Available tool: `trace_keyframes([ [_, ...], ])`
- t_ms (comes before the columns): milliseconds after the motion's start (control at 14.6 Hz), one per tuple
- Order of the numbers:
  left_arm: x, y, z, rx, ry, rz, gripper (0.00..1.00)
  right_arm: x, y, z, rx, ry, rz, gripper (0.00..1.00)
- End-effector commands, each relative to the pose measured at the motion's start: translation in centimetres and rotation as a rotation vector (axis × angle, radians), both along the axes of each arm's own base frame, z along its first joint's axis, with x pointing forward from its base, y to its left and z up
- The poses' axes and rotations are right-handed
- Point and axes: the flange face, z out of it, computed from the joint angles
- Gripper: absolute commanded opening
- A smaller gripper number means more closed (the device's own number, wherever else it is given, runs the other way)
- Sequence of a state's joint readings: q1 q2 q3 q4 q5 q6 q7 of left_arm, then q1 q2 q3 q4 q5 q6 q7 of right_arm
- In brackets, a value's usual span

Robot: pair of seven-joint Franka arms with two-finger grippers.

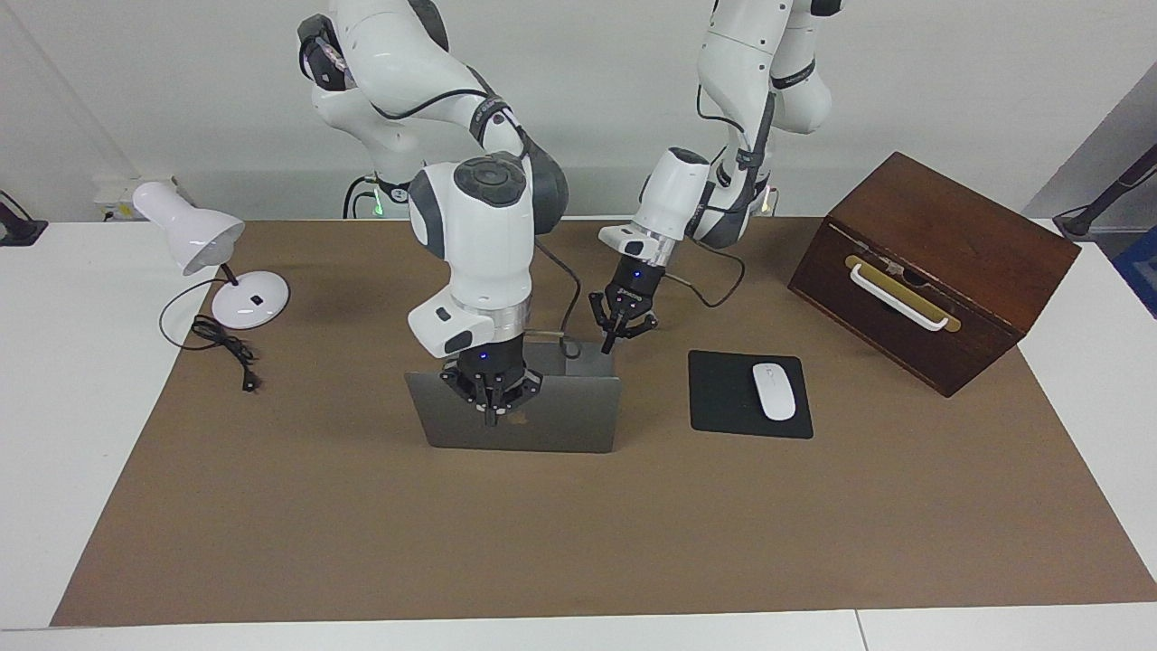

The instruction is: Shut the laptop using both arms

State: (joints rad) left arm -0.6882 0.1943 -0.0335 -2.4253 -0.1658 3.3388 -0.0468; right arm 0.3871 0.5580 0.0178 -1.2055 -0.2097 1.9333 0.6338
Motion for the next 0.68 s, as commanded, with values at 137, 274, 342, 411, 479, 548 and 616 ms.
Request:
trace_keyframes([
  [137, 0.5, 0.9, -2.9, 0.028, -0.038, -0.027, 0.00, -1.2, -0.4, 0.0, 0.044, 0.113, 0.028, 0.00],
  [274, 0.4, 1.0, -3.2, 0.036, -0.036, -0.033, 0.00, -1.5, -0.2, 0.3, 0.043, 0.126, 0.035, 0.00],
  [342, 0.3, 0.9, -3.7, 0.040, -0.030, -0.035, 0.00, -1.5, -0.2, 0.2, 0.042, 0.127, 0.035, 0.00],
  [411, 0.2, 0.8, -3.9, 0.043, -0.028, -0.039, 0.00, -1.5, -0.2, 0.2, 0.044, 0.126, 0.035, 0.00],
  [479, 0.1, 0.6, -4.1, 0.045, -0.027, -0.045, 0.00, -1.4, -0.3, 0.2, 0.046, 0.125, 0.033, 0.00],
  [548, 0.0, 0.6, -4.2, 0.046, -0.026, -0.046, 0.00, -1.4, -0.3, 0.3, 0.047, 0.123, 0.034, 0.00],
  [616, -0.1, 0.5, -4.3, 0.045, -0.028, -0.047, 0.00, -1.4, -0.3, 0.3, 0.047, 0.123, 0.034, 0.00],
])
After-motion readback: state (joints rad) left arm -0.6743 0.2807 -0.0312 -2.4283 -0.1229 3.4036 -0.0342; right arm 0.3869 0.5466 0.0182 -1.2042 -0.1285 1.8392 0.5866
